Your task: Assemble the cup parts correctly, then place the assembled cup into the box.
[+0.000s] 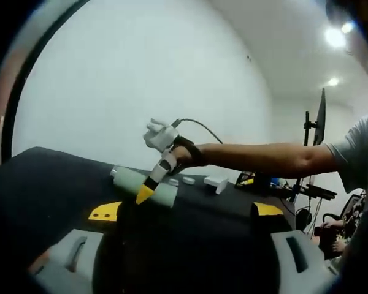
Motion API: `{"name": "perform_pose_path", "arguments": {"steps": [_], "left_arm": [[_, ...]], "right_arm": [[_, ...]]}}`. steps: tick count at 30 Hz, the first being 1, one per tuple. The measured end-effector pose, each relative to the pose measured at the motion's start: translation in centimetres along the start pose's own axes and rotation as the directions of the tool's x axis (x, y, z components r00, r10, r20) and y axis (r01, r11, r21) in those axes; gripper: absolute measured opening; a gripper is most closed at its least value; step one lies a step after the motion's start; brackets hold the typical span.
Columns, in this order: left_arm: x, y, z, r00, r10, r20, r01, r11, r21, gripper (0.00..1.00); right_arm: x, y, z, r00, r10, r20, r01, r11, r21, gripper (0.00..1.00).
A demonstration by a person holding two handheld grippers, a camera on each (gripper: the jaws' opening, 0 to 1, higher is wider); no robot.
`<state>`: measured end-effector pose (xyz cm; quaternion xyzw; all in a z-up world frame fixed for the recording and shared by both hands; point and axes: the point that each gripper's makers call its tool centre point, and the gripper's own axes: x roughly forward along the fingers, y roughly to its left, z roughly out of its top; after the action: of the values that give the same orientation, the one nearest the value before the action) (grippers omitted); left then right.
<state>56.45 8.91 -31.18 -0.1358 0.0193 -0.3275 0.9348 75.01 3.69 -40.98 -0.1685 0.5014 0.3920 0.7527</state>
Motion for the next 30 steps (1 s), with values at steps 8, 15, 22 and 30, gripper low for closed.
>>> {"name": "perform_pose_path", "arguments": {"steps": [8,15,22,30], "left_arm": [[0.9,-0.5,0.4,1.000,-0.009,-0.006,0.010,1.000,0.007,0.80],[1.9,-1.3,0.9,0.999,-0.027,-0.037,0.028,0.999,0.044,0.79],[4.5,-2.4,2.6,0.995,-0.096,-0.034,0.096,0.995,-0.013,0.78],[8.4,-4.5,3.8,0.982,-0.179,-0.055,0.174,0.981,-0.081,0.71]], "right_arm": [[-4.1,0.4,-0.3,0.959,0.076,0.275,-0.070,0.997,-0.030,0.46],[-8.6,0.2,-3.7,0.879,0.091,0.468,-0.074,0.996,-0.053,0.46],[-13.5,1.7,-6.4,0.707,0.156,0.689,-0.038,0.982,-0.183,0.46],[-16.4,2.4,-7.1,0.558,0.163,0.814,-0.059,0.986,-0.156,0.46]]}}
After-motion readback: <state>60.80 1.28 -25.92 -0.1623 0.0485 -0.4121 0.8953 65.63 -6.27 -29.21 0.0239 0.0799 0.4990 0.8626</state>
